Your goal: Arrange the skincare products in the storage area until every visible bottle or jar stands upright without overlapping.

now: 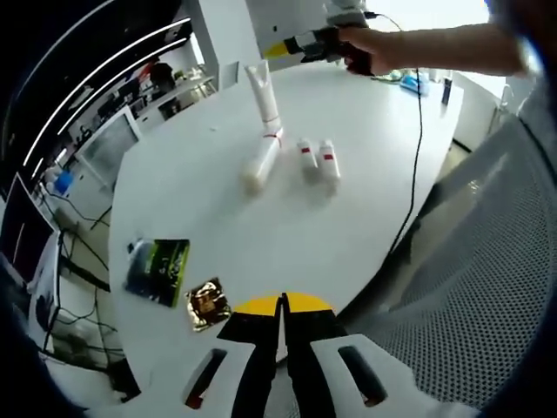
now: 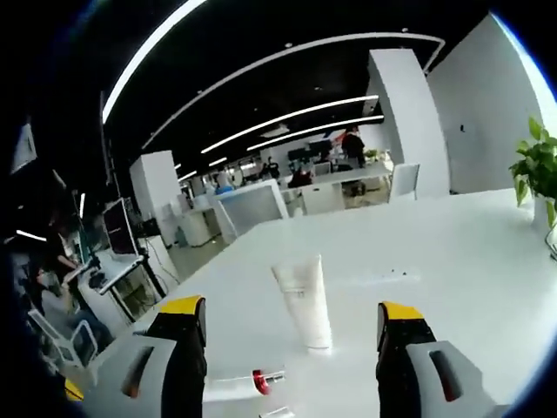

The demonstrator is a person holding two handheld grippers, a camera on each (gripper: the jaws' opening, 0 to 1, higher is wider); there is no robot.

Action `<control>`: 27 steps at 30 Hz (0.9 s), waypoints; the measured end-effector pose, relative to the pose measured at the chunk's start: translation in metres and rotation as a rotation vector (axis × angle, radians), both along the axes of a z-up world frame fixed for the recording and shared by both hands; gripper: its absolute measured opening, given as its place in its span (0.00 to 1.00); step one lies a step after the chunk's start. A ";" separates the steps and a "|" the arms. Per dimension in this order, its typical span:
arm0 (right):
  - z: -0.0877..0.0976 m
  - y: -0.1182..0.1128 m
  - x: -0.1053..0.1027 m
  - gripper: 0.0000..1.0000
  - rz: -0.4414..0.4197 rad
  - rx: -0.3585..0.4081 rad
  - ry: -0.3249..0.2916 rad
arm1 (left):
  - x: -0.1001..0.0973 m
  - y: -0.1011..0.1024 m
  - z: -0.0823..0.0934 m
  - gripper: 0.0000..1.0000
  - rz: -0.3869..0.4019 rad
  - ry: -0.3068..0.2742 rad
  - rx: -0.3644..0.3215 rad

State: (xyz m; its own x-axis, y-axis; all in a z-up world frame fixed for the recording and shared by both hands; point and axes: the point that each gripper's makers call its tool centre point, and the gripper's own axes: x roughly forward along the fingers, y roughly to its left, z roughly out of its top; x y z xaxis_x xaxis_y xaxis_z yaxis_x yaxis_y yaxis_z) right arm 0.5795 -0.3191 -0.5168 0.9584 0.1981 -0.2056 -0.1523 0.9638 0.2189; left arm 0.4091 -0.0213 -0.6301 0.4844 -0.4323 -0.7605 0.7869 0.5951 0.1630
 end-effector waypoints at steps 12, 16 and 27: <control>0.013 0.063 -0.123 0.71 0.306 -0.058 -0.003 | 0.006 0.000 0.004 0.02 -0.095 -0.133 0.135; -0.007 0.071 -0.146 0.70 0.367 -0.191 0.032 | 0.007 0.004 0.007 0.07 -0.153 -0.189 0.221; 0.000 0.088 -0.179 0.67 0.414 -0.239 0.002 | 0.009 -0.001 0.009 0.28 -0.161 -0.206 0.231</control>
